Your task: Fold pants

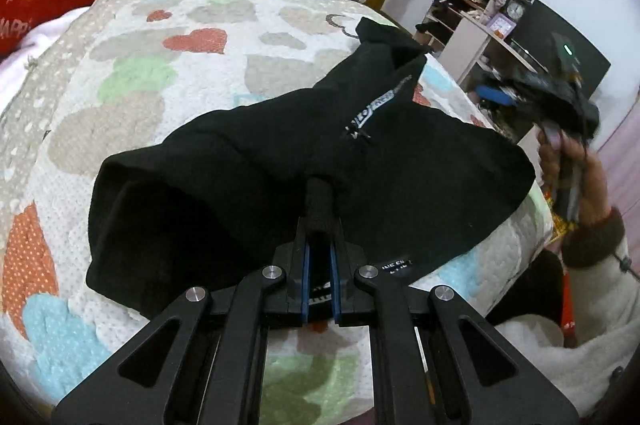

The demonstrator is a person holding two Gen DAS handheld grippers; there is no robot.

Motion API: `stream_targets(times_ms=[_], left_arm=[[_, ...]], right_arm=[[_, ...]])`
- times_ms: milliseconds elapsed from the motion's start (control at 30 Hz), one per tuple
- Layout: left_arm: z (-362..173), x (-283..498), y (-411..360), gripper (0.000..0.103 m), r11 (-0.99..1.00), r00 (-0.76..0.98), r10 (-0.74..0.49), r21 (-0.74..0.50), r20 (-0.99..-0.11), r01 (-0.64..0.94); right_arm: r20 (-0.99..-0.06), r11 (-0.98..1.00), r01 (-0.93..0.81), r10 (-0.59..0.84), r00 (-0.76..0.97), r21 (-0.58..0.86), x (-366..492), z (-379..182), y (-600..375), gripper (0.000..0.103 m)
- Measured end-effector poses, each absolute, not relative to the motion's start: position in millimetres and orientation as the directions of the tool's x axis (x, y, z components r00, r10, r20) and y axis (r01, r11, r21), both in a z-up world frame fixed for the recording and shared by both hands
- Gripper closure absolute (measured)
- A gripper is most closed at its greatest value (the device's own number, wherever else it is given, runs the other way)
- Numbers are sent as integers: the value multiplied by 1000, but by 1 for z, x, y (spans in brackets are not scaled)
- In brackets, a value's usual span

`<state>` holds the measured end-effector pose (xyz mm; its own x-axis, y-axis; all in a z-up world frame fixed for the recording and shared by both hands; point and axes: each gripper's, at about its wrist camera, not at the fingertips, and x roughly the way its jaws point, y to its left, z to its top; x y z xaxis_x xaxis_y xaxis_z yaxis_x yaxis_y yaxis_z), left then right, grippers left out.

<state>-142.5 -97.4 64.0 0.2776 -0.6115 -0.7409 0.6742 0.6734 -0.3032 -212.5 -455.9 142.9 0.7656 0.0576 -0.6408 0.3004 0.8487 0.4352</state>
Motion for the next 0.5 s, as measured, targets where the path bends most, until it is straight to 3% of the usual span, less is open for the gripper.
stream_targets(times_ms=[133, 300, 333, 367, 400, 500], left_arm=[[61, -150, -101, 96, 668, 271, -608, -297, -746, 682], [57, -146, -104, 96, 659, 255, -615, -308, -746, 686], [57, -146, -103, 96, 657, 255, -614, -305, -747, 689], [57, -146, -103, 96, 657, 255, -614, -305, -747, 689], [57, -145, -102, 96, 659, 255, -614, -307, -747, 687], [60, -138, -96, 96, 673, 278, -599, -284, -751, 683]], right_arm=[[-633, 879, 246, 79, 770, 409, -150, 162, -452, 37], [-724, 920, 197, 120, 680, 338, -52, 156, -440, 36], [-757, 927, 194, 128, 641, 321, -28, 144, -436, 40], [-780, 930, 212, 112, 615, 301, -16, 134, -435, 78], [-799, 934, 224, 94, 594, 277, -9, 127, -435, 100], [-785, 935, 220, 87, 614, 276, -18, 127, -441, 99]])
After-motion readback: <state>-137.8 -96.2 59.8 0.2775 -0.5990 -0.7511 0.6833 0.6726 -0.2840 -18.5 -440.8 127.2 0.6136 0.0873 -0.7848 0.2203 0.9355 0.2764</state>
